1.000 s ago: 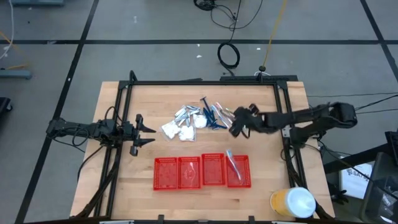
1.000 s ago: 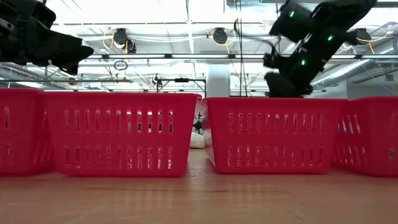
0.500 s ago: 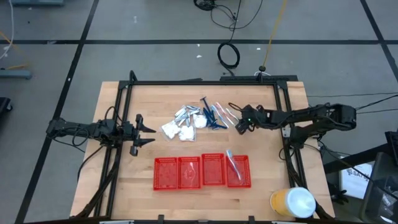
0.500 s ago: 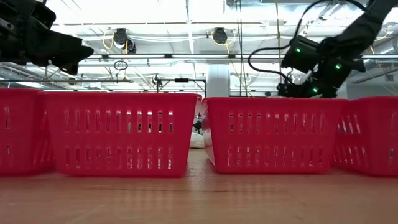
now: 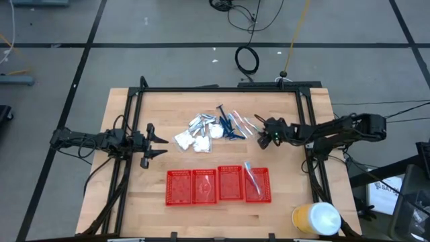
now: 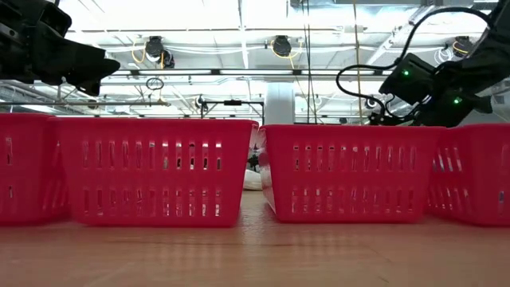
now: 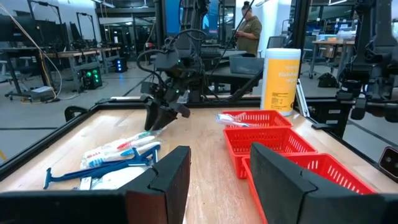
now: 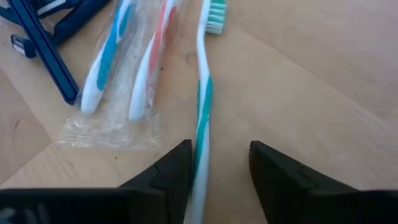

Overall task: Pick & Place Travel size toiletries
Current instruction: Put the blue toothbrush into the right red bin, then put the red toothbrush into the right red bin

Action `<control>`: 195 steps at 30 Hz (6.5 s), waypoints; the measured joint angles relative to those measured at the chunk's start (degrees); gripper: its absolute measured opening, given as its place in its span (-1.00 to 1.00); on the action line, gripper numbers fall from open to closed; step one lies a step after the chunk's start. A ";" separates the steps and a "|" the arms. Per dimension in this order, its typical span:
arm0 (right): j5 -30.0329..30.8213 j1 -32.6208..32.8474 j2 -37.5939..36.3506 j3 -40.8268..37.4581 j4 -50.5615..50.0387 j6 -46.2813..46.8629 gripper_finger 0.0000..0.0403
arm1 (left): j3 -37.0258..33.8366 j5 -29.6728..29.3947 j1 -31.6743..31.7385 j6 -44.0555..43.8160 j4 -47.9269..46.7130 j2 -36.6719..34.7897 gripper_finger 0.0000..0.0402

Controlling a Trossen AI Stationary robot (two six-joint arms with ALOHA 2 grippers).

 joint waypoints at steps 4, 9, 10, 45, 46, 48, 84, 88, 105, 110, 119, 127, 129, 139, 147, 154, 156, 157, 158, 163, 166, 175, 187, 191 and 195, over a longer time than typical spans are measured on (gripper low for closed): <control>0.63 0.67 0.02 -1.45 1.72 -0.49 -0.52 | 0.00 -0.02 0.02 0.00 0.00 0.00 -0.17; 0.02 1.61 0.07 -1.84 2.59 -3.18 -0.81 | 0.00 -0.01 0.01 -0.01 0.00 -0.02 -0.17; -0.09 1.79 0.09 -1.86 2.91 -3.48 -0.87 | 0.00 -0.02 0.02 -0.01 0.00 -0.01 -0.17; 8.15 20.05 -23.22 3.39 2.81 -6.88 -0.92 | 0.00 0.00 0.02 -0.02 0.00 0.00 -0.17; 10.43 22.72 -23.69 5.38 -0.33 -6.17 -0.92 | -0.01 -0.02 0.01 0.00 0.00 0.00 -0.17; 15.18 28.37 -23.72 9.57 -6.35 -4.72 -0.92 | 0.00 -0.02 0.00 0.00 0.00 -0.01 -0.17; 34.46 70.20 7.23 20.50 -9.43 53.57 -0.92 | 0.00 -0.01 0.01 0.00 0.00 0.00 -0.17; 33.62 70.16 7.23 20.50 -16.53 58.56 -0.91 | 0.00 0.00 0.01 0.00 0.00 0.00 -0.17; 27.64 68.71 7.21 20.50 -18.99 59.91 -0.47 | 0.00 0.00 0.01 0.00 0.00 -0.02 -0.17; 27.39 67.96 7.21 20.50 -19.32 57.71 -0.22 | 0.00 0.00 0.00 0.00 0.00 -0.02 -0.17; 29.22 64.25 6.82 20.48 -17.88 36.86 -0.07 | 0.00 -0.01 0.02 0.00 0.00 0.00 -0.17; 22.88 58.23 6.73 21.48 -7.71 8.53 -0.37 | -0.01 -0.02 0.00 0.00 0.00 -0.01 -0.17; 20.96 56.58 6.73 23.42 -8.02 2.40 -0.53 | 0.00 0.00 0.01 -0.01 0.01 0.00 -0.17; 7.44 48.65 11.21 28.21 -8.68 -10.95 -0.99 | 0.00 0.00 0.02 0.00 0.00 -0.01 -0.17; 10.96 45.99 13.45 28.21 -9.05 -10.95 -1.00 | 0.00 -0.01 0.02 -0.01 0.01 -0.01 -0.17; 16.99 46.12 11.00 28.21 -17.45 -7.24 -1.00 | 0.00 -0.02 0.00 -0.02 0.00 0.00 -0.17; 20.10 46.12 10.08 28.21 -19.33 -6.60 -1.00 | 0.00 -0.01 0.00 -0.01 0.00 -0.01 -0.17; 21.52 46.12 9.49 28.21 -19.29 -6.65 -1.00 | 0.00 -0.02 0.01 -0.01 0.02 -0.02 -0.17; 22.69 46.07 8.85 28.21 -18.58 -7.10 -1.00 | 0.00 0.00 0.00 -0.02 0.00 0.00 -0.17; 27.81 43.99 3.82 28.21 -14.48 -12.09 -1.00 | 0.00 0.00 0.02 0.00 0.02 -0.01 -0.17; 29.37 41.08 0.53 28.21 -13.43 -14.91 -1.00 | 0.00 0.00 0.00 -0.02 0.00 0.00 -0.17; 22.19 21.52 -2.39 28.21 -14.55 -16.38 -1.00 | 0.00 0.00 0.02 -0.02 0.01 0.00 -0.17; 2.06 0.51 6.42 28.21 -15.61 -14.99 -0.48 | -0.01 -0.01 0.02 0.00 0.00 -0.01 -0.17; 0.76 0.22 10.09 28.21 -16.25 -13.29 -0.16 | 0.00 0.00 0.02 -0.02 0.00 0.00 -0.17; 0.82 0.22 13.70 28.21 -15.73 -10.59 -0.02 | 0.00 -0.01 0.02 0.00 0.01 -0.01 -0.17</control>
